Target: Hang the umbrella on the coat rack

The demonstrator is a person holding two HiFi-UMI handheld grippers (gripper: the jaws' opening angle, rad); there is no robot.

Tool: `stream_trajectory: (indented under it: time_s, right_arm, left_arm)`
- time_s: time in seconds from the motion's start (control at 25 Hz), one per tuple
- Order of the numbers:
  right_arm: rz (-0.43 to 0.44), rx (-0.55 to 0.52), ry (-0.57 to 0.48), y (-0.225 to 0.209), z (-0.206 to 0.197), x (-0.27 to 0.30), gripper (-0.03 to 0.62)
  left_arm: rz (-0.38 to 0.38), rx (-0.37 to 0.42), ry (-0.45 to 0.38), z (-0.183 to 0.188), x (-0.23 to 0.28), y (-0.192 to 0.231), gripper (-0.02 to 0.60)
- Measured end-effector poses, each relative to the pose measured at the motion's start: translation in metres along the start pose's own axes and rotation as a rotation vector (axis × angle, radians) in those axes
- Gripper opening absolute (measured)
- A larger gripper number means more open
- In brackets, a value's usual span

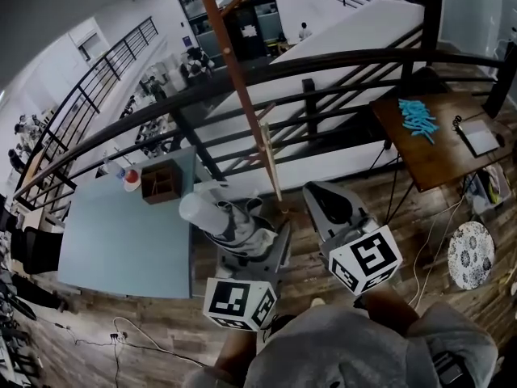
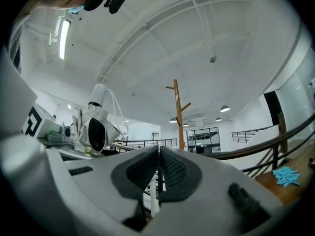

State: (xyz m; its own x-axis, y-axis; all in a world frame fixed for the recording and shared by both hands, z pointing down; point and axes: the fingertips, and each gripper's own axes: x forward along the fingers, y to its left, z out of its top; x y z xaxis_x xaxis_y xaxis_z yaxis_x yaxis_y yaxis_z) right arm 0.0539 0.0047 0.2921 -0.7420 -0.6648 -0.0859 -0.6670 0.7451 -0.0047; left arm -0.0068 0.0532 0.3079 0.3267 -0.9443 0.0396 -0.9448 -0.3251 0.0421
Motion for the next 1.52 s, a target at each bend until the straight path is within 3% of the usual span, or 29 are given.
stream_trajectory:
  time_s: [0.6, 1.52]
  right_arm:
    - [0.055, 0.011, 0.019, 0.012, -0.009, 0.018, 0.025]
    - [0.019, 0.007, 0.032, -0.048, -0.021, 0.093, 0.025]
  left_arm:
    - [0.064, -0.039, 0.005, -0.01, -0.001, 0.019, 0.285]
    - [-0.025, -0.044, 0.019, -0.008, 0.09, 0.067, 0.284]
